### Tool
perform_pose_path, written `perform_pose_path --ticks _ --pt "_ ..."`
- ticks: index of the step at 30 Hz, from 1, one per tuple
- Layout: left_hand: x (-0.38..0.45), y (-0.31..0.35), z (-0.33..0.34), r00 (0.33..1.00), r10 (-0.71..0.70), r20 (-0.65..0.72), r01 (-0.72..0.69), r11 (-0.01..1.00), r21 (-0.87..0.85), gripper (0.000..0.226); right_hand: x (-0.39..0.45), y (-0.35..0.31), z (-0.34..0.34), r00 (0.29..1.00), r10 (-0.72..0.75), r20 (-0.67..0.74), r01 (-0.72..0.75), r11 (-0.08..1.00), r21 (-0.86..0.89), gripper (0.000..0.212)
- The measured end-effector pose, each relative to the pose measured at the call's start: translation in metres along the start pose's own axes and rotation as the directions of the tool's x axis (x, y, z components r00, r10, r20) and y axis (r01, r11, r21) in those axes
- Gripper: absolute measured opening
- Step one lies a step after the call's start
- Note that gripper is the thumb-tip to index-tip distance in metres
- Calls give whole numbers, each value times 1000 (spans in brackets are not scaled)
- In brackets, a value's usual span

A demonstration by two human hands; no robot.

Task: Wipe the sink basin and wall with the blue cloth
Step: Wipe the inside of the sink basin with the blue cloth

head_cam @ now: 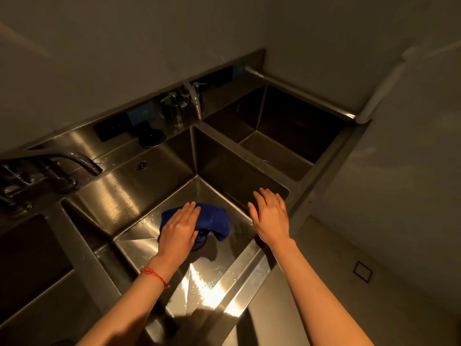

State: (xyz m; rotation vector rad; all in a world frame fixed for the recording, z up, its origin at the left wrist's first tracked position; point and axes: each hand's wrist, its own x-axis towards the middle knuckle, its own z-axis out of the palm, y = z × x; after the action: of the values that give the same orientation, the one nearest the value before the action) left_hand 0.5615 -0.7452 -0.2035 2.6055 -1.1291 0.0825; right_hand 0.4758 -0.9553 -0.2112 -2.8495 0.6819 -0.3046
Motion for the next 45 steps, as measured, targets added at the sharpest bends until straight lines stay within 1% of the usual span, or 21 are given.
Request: perform_pose_path --ticks 3,8,12,15,22,26,31,39,45 --pt "10 -5 10 1000 -3 10 3 1000 7 65 11 8 11 1000 14 6 -14 1000 -15 44" --pt "20 -11 28 999 -1 46 1 1000 2 65 24 11 27 998 58 0 -58 998 13 44" --pt "24 -16 46 998 -9 56 10 1000 -2 66 29 9 35 1000 31 -4 -31 999 24 45" --pt "27 -22 60 997 -40 64 45 996 -81 60 30 9 41 1000 12 0 -12 999 31 46" --pt "37 -29 84 994 -48 99 55 996 -69 59 34 12 50 1000 8 -5 -8 998 59 48" --pt "43 -32 97 993 -55 105 64 995 -77 59 34 11 50 1000 4 -25 -2 998 69 47" --pt "48 -47 113 993 -74 95 83 992 -92 60 33 9 47 1000 4 -17 -3 998 59 48" --pt "55 -89 156 980 -136 145 134 991 22 60 32 4 40 1000 13 -11 -12 998 64 49" --pt "70 -111 185 976 -158 152 153 987 42 60 32 3 41 999 6 -34 -4 998 61 49"
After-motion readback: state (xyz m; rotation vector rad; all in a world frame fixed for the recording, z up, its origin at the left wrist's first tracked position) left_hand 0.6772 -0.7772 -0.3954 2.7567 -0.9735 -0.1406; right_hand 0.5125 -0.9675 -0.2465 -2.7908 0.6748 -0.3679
